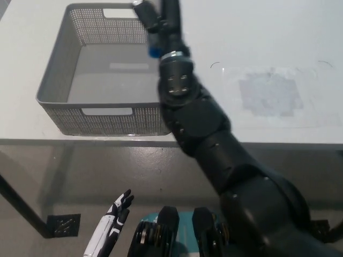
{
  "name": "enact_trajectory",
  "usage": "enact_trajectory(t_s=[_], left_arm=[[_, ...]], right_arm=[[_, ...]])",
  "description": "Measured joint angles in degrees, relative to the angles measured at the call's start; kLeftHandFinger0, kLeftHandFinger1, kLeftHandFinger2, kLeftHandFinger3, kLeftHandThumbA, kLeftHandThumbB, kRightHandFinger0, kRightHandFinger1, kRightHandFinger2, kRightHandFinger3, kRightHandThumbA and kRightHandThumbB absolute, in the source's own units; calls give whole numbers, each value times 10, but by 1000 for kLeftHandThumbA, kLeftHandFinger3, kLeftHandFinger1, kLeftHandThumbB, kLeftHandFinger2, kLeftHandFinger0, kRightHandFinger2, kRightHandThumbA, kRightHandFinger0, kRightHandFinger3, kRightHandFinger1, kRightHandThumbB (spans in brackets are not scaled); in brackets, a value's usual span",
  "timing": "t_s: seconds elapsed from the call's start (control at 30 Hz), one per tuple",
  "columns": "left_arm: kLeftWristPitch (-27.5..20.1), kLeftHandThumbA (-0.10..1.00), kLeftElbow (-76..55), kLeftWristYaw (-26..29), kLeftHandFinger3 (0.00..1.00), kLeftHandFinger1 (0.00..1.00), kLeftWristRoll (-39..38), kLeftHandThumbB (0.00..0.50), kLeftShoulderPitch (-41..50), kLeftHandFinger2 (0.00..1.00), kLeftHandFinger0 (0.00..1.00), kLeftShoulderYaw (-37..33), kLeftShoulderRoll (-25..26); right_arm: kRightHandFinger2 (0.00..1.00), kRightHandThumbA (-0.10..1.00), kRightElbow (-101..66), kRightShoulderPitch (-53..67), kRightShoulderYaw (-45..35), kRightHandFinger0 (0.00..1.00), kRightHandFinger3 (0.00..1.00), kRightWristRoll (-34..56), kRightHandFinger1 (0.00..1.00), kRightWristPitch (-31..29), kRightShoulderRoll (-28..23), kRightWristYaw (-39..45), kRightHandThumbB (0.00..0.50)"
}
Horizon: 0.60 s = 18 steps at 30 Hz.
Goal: Use the right hand to pick up a shampoo and place it into a container on the left side
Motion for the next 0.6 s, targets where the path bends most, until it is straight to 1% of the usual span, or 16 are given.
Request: enact_trajectory(t_s=[0.03,0.1,0.13,0.2,0.23,0.27,0.3,0.37,0.4,0.43,0.47,0.5,0.53,0.57,0.6], left_arm=[[0,1000,0,0,1000,1000,0,247,0,1000,1000,-1,0],[0,1000,0,0,1000,1000,1,250,0,1000,1000,-4,1],[0,1000,0,0,1000,1000,1,260,0,1000,1000,-5,2],[0,1000,0,-1,1000,1000,2,273,0,1000,1000,-8,3],[0,1000,0,-2,1000,1000,2,284,0,1000,1000,-9,3],[0,1000,0,-3,1000,1000,2,293,0,1000,1000,-10,4],[0,1000,0,-4,1000,1000,1,296,0,1000,1000,-11,4],[1,1000,-1,-7,1000,1000,1,282,0,1000,1000,-12,4],[1,1000,-1,-9,1000,1000,1,282,0,1000,1000,-13,5],[2,1000,-2,-10,1000,1000,0,283,0,1000,1000,-14,5],[2,1000,-2,-11,1000,1000,0,283,0,1000,1000,-14,6],[3,1000,-4,-12,1000,1000,1,267,1,1000,1000,-15,6],[4,1000,-5,-13,1000,1000,1,254,3,1000,1000,-16,7],[5,1000,-7,-14,1000,1000,1,251,4,1000,1000,-17,7],[5,1000,-7,-15,1000,1000,1,251,5,1000,1000,-18,7]], right_arm=[[632,-100,12,-6,0,0,692,0,144,0,7,-1,136],[584,-100,30,-16,0,0,653,0,106,0,16,-4,150],[567,-100,36,-19,0,0,649,0,89,-1,19,-5,146],[575,-100,56,-26,0,0,664,0,92,-2,26,-7,133],[616,-100,66,-27,0,0,695,1,117,-3,30,-7,127],[655,-100,72,-27,0,0,715,1,153,-3,33,-7,133],[675,-100,80,-27,0,0,719,1,173,-4,35,-7,133],[699,-100,94,-26,0,0,724,1,201,-7,39,-7,139],[706,-100,100,-25,0,0,697,2,232,-8,40,-7,150],[758,-100,104,-25,0,51,711,2,321,-8,40,-7,170],[727,-100,109,-24,1,69,674,2,326,-9,40,-7,176],[992,245,112,-22,3,320,980,1,606,-9,40,-7,241],[1000,582,113,-19,6,664,1000,1,969,-9,40,-7,338],[1000,725,113,-16,13,1000,1000,-1,1000,-9,39,-7,343],[1000,757,113,-13,20,1000,1000,-3,1000,-9,38,-7,361]])
